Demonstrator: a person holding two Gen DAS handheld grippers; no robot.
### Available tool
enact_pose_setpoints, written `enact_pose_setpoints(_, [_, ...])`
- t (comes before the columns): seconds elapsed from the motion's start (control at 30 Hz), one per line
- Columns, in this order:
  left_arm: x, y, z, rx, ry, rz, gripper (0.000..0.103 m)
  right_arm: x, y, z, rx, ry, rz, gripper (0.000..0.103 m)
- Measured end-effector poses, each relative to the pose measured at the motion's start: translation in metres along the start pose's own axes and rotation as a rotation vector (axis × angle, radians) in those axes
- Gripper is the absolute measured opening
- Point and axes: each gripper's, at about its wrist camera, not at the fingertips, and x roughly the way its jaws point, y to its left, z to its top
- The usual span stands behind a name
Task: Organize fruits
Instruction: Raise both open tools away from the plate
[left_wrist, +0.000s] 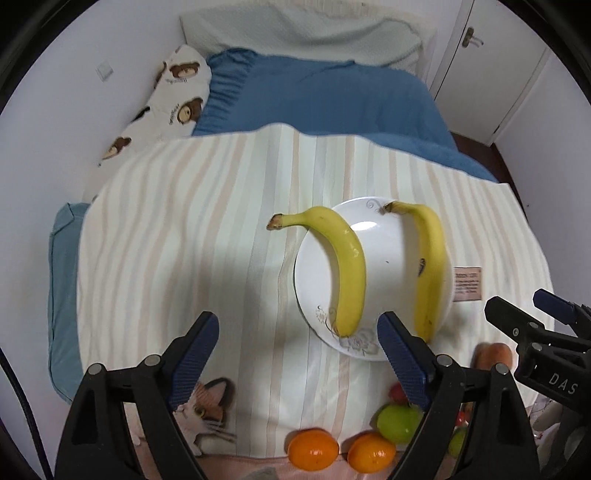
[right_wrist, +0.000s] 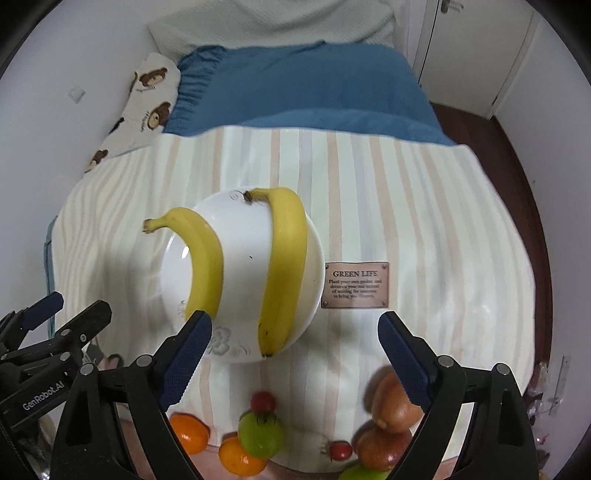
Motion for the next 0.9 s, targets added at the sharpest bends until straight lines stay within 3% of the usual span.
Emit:
enact_pose_setpoints(0.53, [-0.111,0.001,-0.066,0.008,-0.199,-0.037,0.088,-0.132,0.014,-0.077,-0.008,-0.211,0.043,0.094])
enact_pose_setpoints(0.77, [-0.126,0.004,-0.088,0.028,-0.219,-0.053,0.088,-0.150,0.006,-0.113,0.039,-0.212,0.096,0.094])
enact_pose_setpoints(0.9, [-0.105,0.005,-0.104,0.049,-0.165,-0.040,0.088,-0.129,-0.010,-0.135,0.096,-0.148,0.122,0.094])
